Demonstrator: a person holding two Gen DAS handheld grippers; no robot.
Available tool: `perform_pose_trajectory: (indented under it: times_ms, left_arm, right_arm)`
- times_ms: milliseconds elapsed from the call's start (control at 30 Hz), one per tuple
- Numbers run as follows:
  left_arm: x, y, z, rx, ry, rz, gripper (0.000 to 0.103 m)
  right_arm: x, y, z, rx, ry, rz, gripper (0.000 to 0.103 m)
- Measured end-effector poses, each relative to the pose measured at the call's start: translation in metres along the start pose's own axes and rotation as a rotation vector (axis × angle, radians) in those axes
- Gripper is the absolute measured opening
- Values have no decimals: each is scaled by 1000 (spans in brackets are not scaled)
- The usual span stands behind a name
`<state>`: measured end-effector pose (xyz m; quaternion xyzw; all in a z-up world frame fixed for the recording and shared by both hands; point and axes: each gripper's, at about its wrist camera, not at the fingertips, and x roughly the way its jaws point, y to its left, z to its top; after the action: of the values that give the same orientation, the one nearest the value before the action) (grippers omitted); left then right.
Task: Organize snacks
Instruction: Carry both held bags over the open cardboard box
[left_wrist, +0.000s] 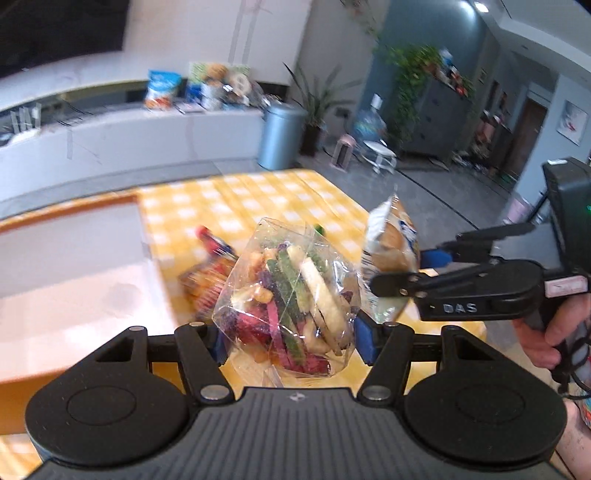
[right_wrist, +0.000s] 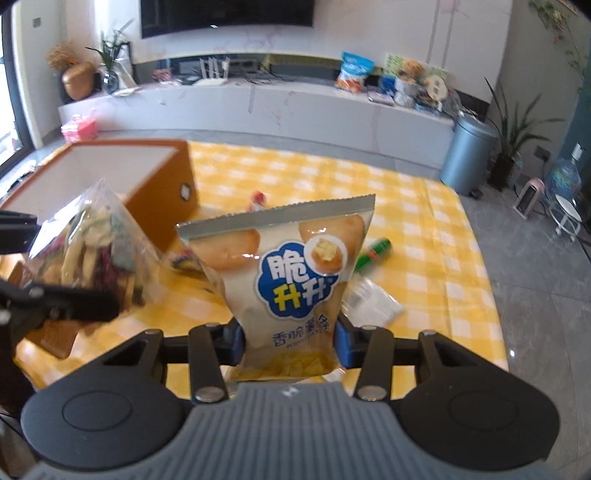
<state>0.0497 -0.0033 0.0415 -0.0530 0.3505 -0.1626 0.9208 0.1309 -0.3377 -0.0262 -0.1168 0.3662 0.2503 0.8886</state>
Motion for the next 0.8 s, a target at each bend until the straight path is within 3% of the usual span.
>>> perform_pose_trajectory:
  times_ms: [233,433,600,800]
  left_arm:
    - [-40,36,15,-64,-100,148,72]
    - [-48,71,25,-91,-116,303,72]
    - [-39,108,32,-122,-110,351,72]
    - [-16,156,29,-145,-61,425,72]
  right_arm:
    - [-22,47,49,-7,-90,115,45]
    - [-17,102,97,-59,-115,216,45]
    - [20,137,135,11,-25,301,45]
    - [79,177,160,29,100,265,45]
